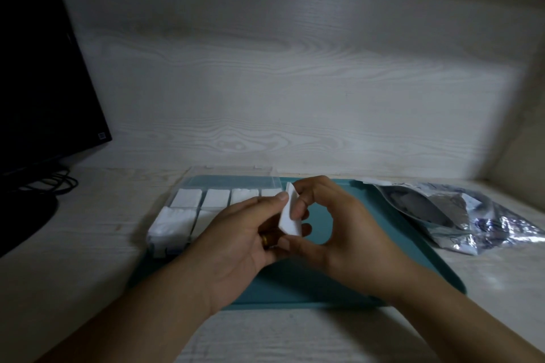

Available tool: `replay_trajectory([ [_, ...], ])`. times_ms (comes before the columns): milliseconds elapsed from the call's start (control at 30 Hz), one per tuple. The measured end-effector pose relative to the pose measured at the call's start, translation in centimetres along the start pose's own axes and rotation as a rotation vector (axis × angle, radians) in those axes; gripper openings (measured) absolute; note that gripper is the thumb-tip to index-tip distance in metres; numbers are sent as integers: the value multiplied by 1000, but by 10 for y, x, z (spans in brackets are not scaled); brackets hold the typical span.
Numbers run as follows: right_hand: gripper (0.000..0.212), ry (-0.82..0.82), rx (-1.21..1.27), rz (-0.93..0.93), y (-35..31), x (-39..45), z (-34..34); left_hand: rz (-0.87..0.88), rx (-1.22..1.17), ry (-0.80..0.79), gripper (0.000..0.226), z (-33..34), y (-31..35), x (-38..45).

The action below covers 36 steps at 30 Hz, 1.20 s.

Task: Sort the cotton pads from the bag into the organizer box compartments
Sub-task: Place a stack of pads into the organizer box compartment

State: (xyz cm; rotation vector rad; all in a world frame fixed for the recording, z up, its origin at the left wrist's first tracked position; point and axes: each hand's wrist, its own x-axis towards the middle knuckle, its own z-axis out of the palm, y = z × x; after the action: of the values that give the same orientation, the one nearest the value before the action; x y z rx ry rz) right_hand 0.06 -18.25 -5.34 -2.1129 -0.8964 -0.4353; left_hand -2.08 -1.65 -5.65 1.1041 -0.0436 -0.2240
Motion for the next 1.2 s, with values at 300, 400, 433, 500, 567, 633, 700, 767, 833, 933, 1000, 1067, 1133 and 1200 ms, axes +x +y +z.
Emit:
replay_trajectory([
  [300, 32, 12, 11, -7, -1, 0, -1, -5, 0, -14, 34, 0, 0, 0],
  [400, 31, 14, 13, -14, -2, 0, -1, -6, 4, -23, 34, 1, -1, 1],
  [433, 31, 13, 15, -14, -2, 0, -1, -5, 6, -25, 33, 1, -1, 1],
  [500, 31, 10, 21, -16, -2, 1, -1, -4, 8, -25, 33, 1, -1, 0],
  [567, 31, 14, 26, -23, -2, 1, -2, -4, 12, -27, 33, 1, -1, 0],
  [633, 31, 16, 30, -30, -2, 0, -2, -4, 18, -29, 33, 2, 0, -1],
  [700, 31, 15, 33, -31, -2, 0, -2, -4, 17, -34, 33, 2, 0, -2],
  [767, 32, 12, 29, -33, -2, 0, -2, -5, 8, -39, 33, 3, 1, -2],
  [833, 33, 2, 15, -25, -2, 0, -3, -9, -7, -44, 35, 3, 1, -3],
  [933, 33, -7, -3, -14, -1, 0, -2, -9, -23, -49, 38, 5, 2, -3],
  [1000, 33, -6, -13, -30, -1, -1, -2, 0, -31, -49, 40, 5, 2, -2],
  [1067, 32, -2, -28, -44, 0, -1, -1, 7, -33, -41, 39, 5, 2, -2],
  [1133, 31, 0, -42, -51, -1, -1, 0, 7, -31, -38, 38, 4, 1, -3],
  [1200, 27, -2, -16, -47, -3, -1, -1, 5, -34, -48, 36, 4, 1, -3],
])
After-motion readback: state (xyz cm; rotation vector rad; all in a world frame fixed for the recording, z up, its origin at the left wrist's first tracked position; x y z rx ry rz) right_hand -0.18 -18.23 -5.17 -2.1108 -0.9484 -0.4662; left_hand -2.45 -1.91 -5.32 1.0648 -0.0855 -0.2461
